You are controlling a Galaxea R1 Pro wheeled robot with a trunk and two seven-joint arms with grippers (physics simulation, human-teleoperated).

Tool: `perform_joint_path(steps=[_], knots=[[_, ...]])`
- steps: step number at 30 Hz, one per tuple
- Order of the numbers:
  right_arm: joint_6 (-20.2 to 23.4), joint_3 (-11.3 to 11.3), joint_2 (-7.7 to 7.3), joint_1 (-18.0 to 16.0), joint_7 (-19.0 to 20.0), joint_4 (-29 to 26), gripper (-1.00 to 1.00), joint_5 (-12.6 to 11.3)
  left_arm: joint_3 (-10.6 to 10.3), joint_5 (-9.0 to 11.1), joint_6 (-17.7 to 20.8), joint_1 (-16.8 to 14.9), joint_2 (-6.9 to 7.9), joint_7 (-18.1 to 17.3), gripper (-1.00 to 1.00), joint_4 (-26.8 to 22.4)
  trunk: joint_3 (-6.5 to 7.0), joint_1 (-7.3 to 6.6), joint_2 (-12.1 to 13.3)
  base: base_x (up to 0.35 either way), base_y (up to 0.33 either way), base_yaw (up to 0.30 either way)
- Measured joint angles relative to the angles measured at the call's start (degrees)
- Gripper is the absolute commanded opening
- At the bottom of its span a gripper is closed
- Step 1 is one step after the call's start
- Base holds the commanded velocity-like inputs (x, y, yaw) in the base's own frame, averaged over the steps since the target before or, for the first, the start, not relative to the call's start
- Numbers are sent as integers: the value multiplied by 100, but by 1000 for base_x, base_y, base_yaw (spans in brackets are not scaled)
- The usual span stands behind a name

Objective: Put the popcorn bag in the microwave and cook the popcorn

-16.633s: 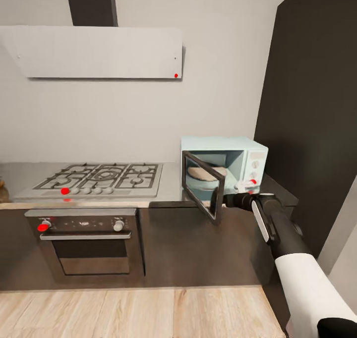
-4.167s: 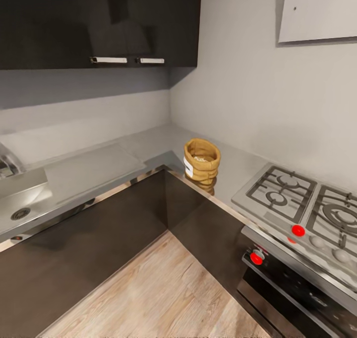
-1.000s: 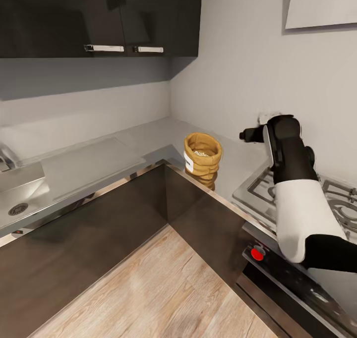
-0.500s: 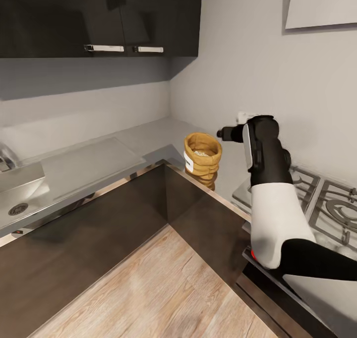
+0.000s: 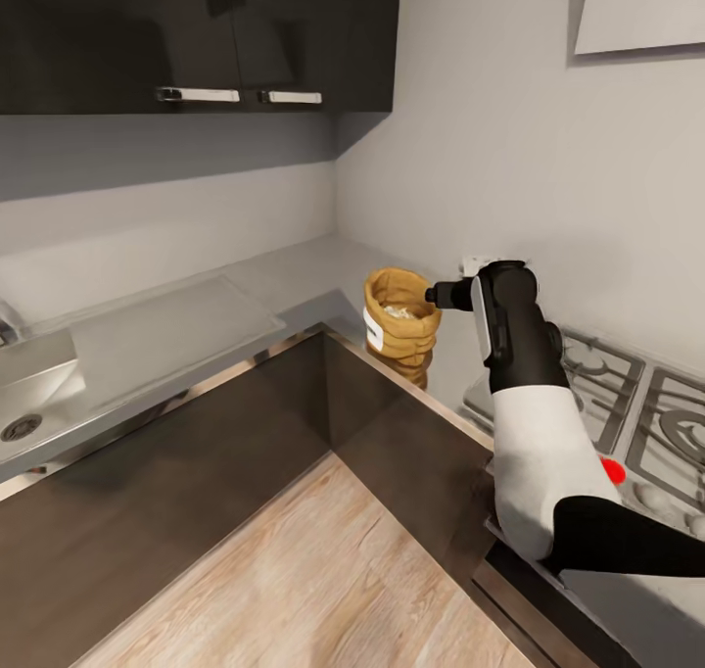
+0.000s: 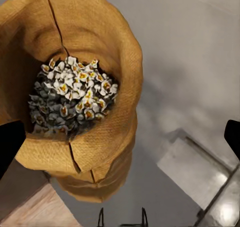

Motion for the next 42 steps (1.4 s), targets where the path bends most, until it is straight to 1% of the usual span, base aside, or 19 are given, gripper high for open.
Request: perform_joint_path(steps=[2, 8, 12, 16, 19, 27, 28, 29, 34, 42], knots=[[0, 0, 0, 65, 1, 8, 100, -6, 0, 0, 0, -1, 1, 0, 100, 0, 0, 0, 0, 318, 0, 0], [0, -23, 0, 258, -1, -44, 100, 10, 9, 10, 0, 1, 3, 0, 100, -14, 0, 3, 1, 0, 0, 0], [0, -15, -28, 387, 8, -98, 100, 4, 11, 8, 0, 1, 1, 0, 100, -22, 0, 3, 1, 0, 0, 0], [0, -22, -32, 516, 9, -222, 100, 5, 11, 1, 4, 2, -7, 0, 100, -26, 0, 3, 0, 42, 0, 0], [0, -22, -28, 612, 9, -318, 100, 4, 5, -10, 5, 2, -3, 0, 100, -26, 0, 1, 0, 211, 0, 0], [-1, -48, -32, 625, 9, -575, 100, -4, 3, -18, 7, 2, 1, 0, 100, -26, 0, 1, 0, 212, 0, 0], [-1, -48, -32, 624, 9, -837, 100, 0, 3, -18, 6, 2, 1, 0, 100, -26, 0, 1, 0, 150, 0, 0], [-1, -47, -32, 625, 9, -866, 100, -7, 3, -18, 5, 2, 1, 0, 100, -26, 0, 2, 0, 139, 0, 0], [-1, -46, -33, 625, 9, -835, 100, -31, 4, -18, 6, 2, 1, 0, 100, -26, 0, 2, 0, 108, 0, 0], [-1, -24, -40, 625, 12, -780, 100, -26, 4, -9, 7, 2, 1, 0, 100, -26, 0, 3, 0, 10, 0, 0]])
